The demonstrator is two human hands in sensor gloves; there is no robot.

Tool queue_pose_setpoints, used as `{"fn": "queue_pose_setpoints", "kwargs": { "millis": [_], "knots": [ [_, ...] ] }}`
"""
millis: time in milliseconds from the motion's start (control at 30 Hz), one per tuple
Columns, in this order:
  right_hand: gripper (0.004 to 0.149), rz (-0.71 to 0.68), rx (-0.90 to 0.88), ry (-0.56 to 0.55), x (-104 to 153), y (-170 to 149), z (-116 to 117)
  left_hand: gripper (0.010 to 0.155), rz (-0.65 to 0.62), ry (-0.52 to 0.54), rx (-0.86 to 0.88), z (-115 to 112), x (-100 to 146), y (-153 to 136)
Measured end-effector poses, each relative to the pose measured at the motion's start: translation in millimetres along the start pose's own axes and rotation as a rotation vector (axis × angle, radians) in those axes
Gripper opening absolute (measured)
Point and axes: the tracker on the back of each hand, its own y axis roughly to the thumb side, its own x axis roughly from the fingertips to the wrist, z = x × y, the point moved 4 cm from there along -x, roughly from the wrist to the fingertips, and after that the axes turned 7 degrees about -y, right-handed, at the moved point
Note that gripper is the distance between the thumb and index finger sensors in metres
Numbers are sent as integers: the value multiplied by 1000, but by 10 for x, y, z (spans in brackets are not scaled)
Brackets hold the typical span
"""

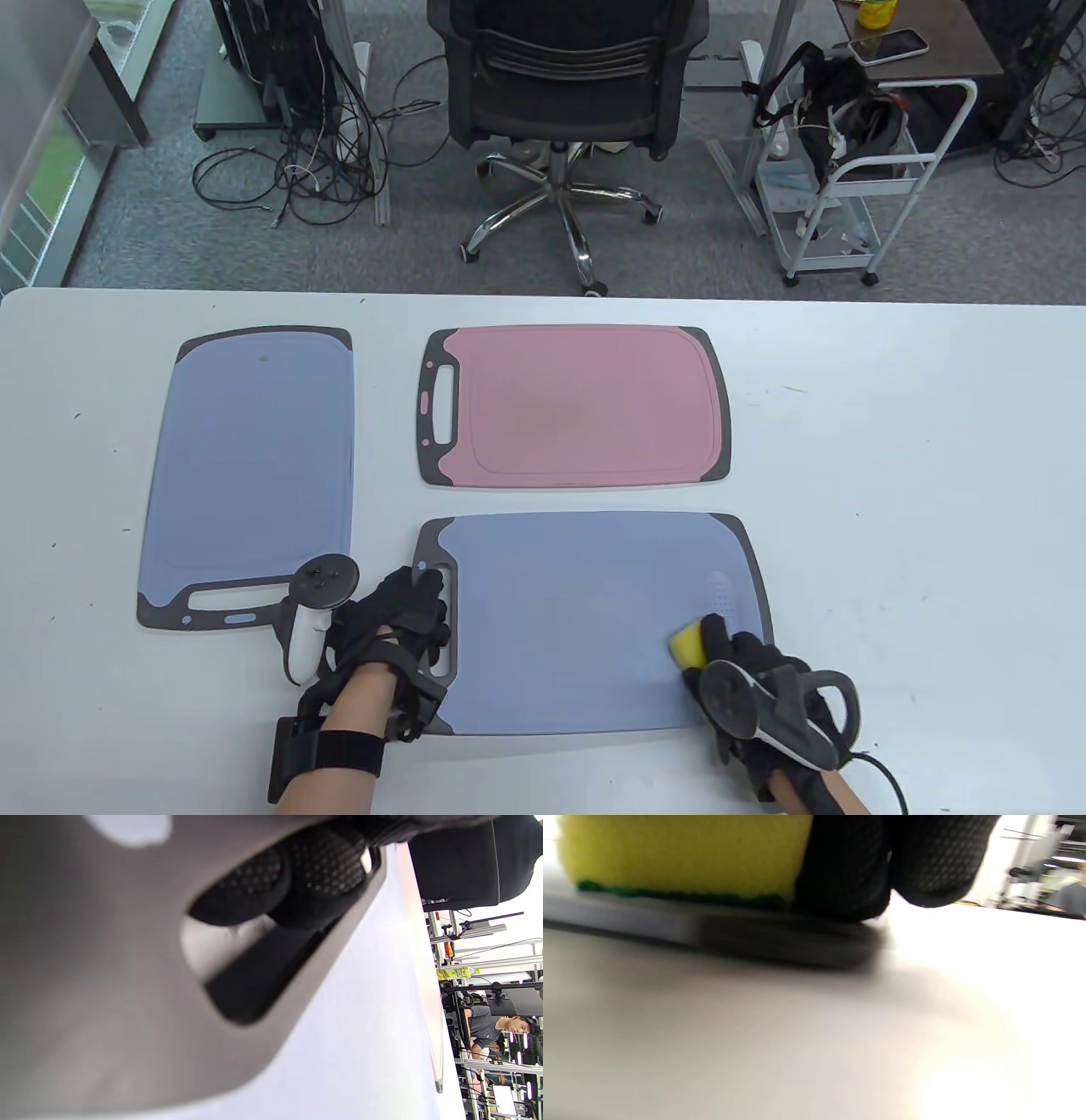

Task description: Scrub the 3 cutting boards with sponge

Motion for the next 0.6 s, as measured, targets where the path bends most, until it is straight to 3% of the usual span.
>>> {"fn": "queue_pose_setpoints", "kwargs": {
  "millis": [67,133,333,400,500,600],
  "knots": [
    [70,-13,-20,-11,-25,108,-11,56,1,-2,-2,0,-7,6],
    [71,-133,28,-17,-59,477,-38,56,0,-1,-4,0,-6,4],
    [73,-511,2,-27,-61,2104,-171,55,0,4,-4,1,-5,1],
    [73,-589,-7,-31,-31,2491,-204,55,0,5,-3,0,-3,1],
    [72,-629,54,-69,5,2700,-218,55,0,13,-4,2,4,-5],
    [71,-571,66,-89,-10,2329,-191,55,1,19,-2,0,7,-7]
  ]
}}
